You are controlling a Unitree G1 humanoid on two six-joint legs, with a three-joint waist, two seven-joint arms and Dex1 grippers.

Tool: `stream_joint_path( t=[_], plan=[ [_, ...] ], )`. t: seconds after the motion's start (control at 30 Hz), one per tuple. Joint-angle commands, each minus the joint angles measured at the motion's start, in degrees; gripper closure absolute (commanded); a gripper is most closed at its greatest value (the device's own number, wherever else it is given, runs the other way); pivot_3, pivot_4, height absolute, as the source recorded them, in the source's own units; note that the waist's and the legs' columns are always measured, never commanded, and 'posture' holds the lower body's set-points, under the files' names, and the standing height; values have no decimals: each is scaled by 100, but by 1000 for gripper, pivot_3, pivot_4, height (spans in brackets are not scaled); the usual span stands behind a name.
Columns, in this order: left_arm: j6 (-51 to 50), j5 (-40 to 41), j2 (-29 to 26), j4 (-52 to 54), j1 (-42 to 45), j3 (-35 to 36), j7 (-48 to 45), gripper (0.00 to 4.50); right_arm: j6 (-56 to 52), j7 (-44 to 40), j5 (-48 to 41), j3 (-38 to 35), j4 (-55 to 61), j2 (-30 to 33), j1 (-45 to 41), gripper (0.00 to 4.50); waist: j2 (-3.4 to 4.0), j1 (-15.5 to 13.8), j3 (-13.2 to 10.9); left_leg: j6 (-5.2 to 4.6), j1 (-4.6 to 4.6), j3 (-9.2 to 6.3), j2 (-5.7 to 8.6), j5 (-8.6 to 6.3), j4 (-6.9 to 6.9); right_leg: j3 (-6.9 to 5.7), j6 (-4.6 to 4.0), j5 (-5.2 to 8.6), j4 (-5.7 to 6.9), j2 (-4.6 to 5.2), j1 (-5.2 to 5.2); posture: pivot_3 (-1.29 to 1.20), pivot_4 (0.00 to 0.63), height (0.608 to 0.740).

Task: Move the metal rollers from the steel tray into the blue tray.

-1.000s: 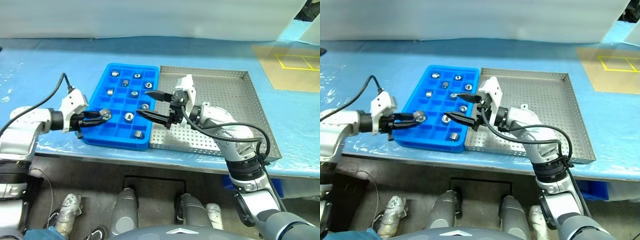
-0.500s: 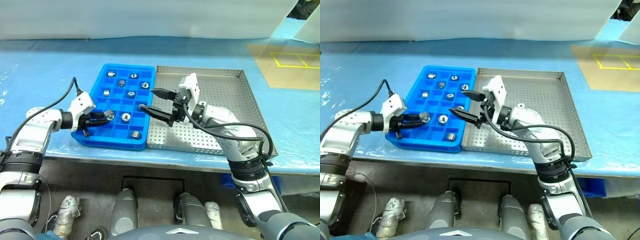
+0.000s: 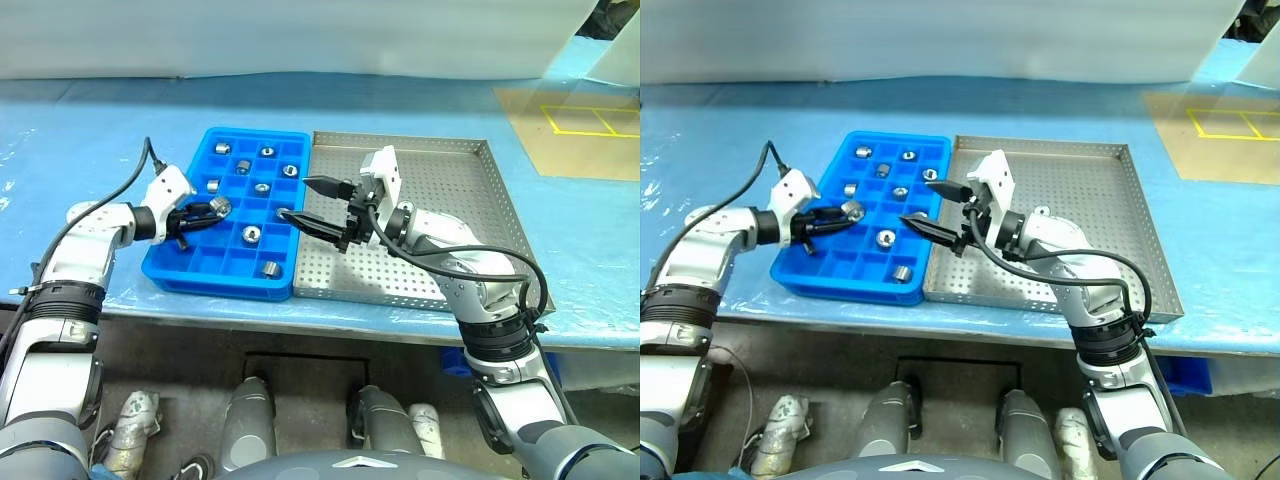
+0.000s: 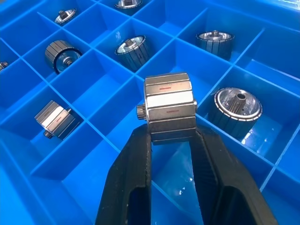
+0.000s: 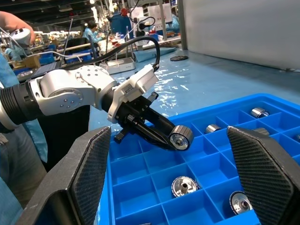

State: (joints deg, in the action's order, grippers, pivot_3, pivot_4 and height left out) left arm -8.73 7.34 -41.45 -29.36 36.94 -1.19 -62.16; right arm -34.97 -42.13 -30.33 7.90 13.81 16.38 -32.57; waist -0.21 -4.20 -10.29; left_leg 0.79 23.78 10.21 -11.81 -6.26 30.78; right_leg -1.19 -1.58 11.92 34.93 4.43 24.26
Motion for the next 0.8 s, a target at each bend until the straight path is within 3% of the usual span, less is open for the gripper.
stream_joint_path(
  t=[0.03,0.43,0.8],
  plan=[
    [106,-61,13,-198,143,81,171,3692,87,-5,-60,-95,225,26,17,414,0,0,0,0,-1,0,0,0,0,1,0,0,1,0,0,-80,150,740],
    [334,-266,423,-476,368,-27,623,3692,88,6,-37,-90,225,69,55,414,0,-24,0,3,0,0,0,2,4,-1,-3,-2,4,0,-2,-90,150,740],
    [517,-437,462,-920,575,-58,695,3692,42,76,-68,-93,323,110,114,414,-1,-12,0,2,0,-1,0,2,9,-1,-3,-2,7,0,-2,-102,150,740]
  ],
)
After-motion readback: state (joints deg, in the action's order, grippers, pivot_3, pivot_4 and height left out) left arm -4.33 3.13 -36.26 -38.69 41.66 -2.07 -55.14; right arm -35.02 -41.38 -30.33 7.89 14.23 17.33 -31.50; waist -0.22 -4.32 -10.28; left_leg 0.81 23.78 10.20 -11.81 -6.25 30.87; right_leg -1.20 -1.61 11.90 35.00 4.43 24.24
